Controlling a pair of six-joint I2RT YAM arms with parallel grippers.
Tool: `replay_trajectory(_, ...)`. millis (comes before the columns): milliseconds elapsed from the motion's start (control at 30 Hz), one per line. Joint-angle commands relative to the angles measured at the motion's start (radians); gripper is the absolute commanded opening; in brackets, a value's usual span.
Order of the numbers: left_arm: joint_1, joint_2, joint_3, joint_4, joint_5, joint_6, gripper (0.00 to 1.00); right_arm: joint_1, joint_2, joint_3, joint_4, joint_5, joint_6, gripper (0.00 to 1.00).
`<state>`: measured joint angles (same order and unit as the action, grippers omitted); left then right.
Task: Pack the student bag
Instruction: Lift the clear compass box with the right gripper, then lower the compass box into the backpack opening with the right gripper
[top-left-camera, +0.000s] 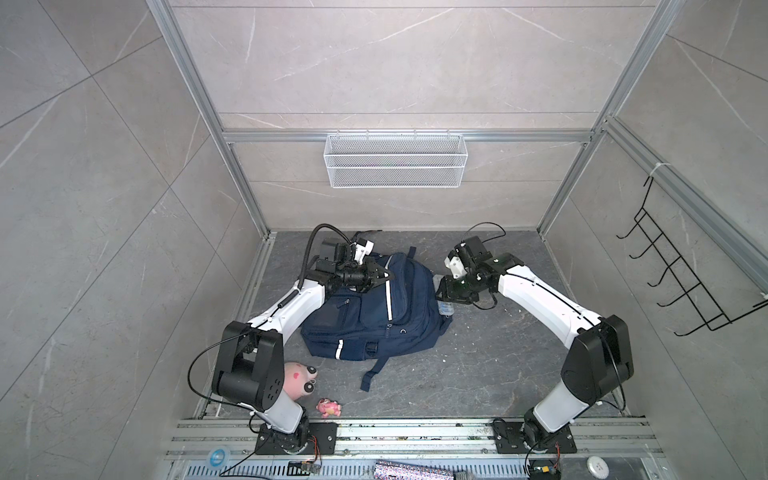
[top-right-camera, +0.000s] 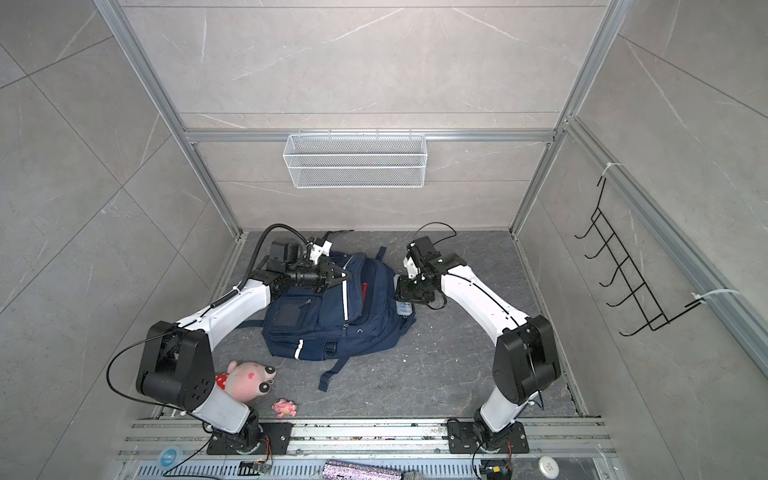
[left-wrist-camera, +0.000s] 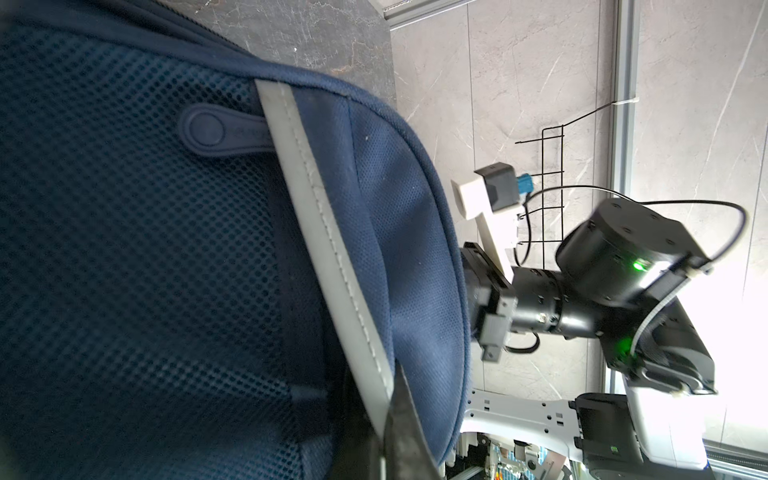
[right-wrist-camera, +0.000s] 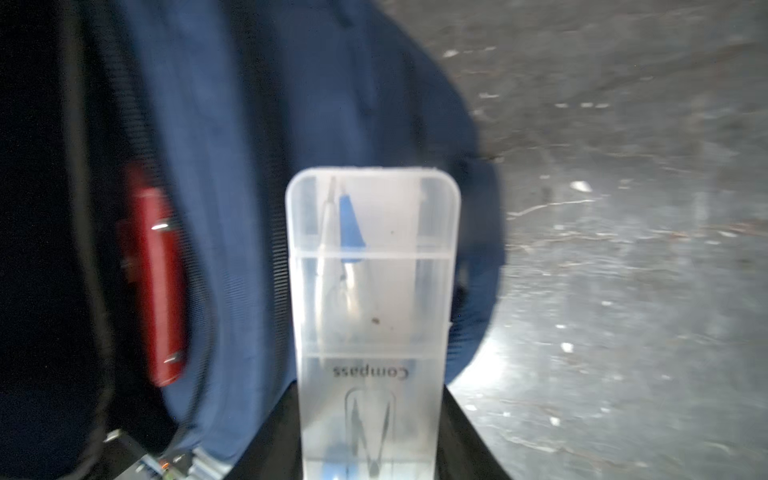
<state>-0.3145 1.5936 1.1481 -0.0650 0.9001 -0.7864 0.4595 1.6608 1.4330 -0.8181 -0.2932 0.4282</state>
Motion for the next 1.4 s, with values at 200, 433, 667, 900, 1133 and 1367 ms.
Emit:
replay_trajectory(200, 0.006, -0.018, 0.076, 0.102, 0.051, -0.015, 0.0, 0.065, 0.106, 0.171, 0.085, -0.158, 0.113, 0.2)
replay_trajectory(433, 0.006, -0.02, 0.073, 0.114, 0.046, -0.019, 0.0, 0.114, 0.195, 0.215, 0.19, -0.226, 0.186, 0.19)
replay_trajectory(667, 0.0, -0.027, 0.056, 0.133, 0.038, -0.029, 0.0, 0.152, 0.241, 0.242, 0.215, -0.244, 0.196, 0.2)
replay_trajectory(900, -0.002, -0.03, 0.047, 0.145, 0.033, -0.035, 0.0, 0.154, 0.254, 0.229, 0.255, -0.233, 0.208, 0.26)
replay_trajectory(1133, -0.003, -0.029, 0.044, 0.146, 0.033, -0.034, 0.0, 0.154, 0.25, 0.225, 0.292, -0.225, 0.201, 0.32)
replay_trajectory(1367, -0.003, -0.029, 0.041, 0.136, 0.033, -0.018, 0.0, 0.155, 0.199, 0.185, 0.341, -0.215, 0.201, 0.48)
